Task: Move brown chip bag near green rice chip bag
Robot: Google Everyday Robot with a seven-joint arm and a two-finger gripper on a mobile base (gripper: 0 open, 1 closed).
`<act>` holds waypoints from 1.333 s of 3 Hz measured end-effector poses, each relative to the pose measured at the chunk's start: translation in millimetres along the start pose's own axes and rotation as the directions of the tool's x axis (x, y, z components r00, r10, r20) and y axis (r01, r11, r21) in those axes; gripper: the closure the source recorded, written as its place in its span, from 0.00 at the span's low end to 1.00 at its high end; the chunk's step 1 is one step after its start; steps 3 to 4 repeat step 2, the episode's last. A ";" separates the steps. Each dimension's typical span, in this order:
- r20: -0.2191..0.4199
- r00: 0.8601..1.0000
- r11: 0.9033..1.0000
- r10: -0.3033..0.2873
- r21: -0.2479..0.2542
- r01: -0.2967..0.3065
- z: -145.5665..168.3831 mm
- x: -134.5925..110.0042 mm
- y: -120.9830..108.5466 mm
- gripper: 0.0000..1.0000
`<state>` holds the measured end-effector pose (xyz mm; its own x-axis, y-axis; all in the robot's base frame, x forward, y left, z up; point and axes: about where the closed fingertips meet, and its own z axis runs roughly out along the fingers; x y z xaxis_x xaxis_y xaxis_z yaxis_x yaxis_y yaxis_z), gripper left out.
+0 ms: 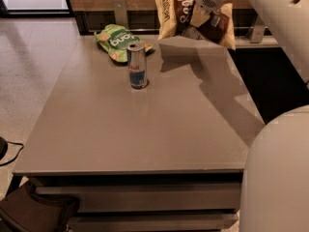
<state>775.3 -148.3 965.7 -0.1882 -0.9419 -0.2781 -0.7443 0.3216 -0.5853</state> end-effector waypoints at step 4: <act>-0.002 1.000 1.000 -0.002 -0.008 0.002 5.2 -0.3 2.7 0.00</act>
Offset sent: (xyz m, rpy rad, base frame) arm 0.0007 0.0008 -0.0027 -0.0008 0.0038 0.0011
